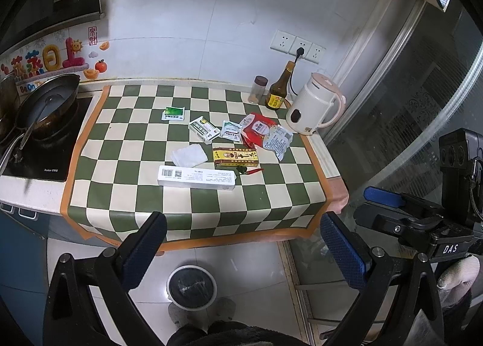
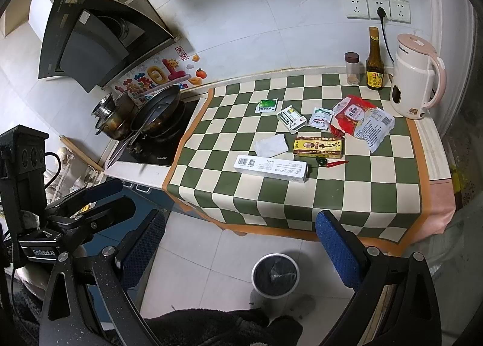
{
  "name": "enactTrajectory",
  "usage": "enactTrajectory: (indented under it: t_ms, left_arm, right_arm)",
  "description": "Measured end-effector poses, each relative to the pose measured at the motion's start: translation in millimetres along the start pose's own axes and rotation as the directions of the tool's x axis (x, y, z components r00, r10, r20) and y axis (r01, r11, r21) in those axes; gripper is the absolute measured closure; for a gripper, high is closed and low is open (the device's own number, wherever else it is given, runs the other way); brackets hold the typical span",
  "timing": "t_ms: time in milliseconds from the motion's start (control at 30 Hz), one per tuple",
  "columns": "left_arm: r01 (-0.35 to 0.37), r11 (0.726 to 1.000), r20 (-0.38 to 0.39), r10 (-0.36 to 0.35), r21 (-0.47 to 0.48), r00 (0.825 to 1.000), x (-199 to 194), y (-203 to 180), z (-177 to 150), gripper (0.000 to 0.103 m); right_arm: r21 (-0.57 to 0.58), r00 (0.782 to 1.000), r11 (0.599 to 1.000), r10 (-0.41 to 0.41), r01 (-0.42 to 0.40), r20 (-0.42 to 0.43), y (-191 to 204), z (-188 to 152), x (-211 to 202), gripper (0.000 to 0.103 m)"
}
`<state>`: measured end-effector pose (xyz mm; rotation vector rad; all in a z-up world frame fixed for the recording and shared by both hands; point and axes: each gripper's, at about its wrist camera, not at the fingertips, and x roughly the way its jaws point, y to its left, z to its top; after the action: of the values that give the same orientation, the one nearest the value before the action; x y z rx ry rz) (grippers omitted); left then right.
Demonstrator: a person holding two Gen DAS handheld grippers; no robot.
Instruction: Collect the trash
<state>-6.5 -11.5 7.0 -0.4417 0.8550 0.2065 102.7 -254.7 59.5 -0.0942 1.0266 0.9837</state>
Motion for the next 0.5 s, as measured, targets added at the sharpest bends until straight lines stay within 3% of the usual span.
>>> enactTrajectory:
  t_ms: [367,400,433,500]
  left_arm:
    - [0.004,1.000,-0.018,-0.004,0.008,1.000,6,4,-2,0.000]
    - [-0.029,0.999,-0.016,0.030,0.013,0.999,8,6,0,0.000]
    - [-0.132,0.991,-0.005,0.132,0.032,0.991,13,7,2,0.000]
    - [-0.274,0.960,0.010,0.274,0.061,0.962,25,14,11,0.000]
  right_arm:
    - [0.037,1.000,0.999,-0.016,0.016,-0.003,-1,-1,11,0.002]
    - [0.052,1.000,0.998,-0.027,0.027,0.005,-2,1,12,0.002]
    - [0.078,0.999,0.996,-0.049,0.047,0.018,-5,5,14,0.002]
    - [0.158,0.988,0.978,-0.145,0.135,0.049,-13,5,19,0.001]
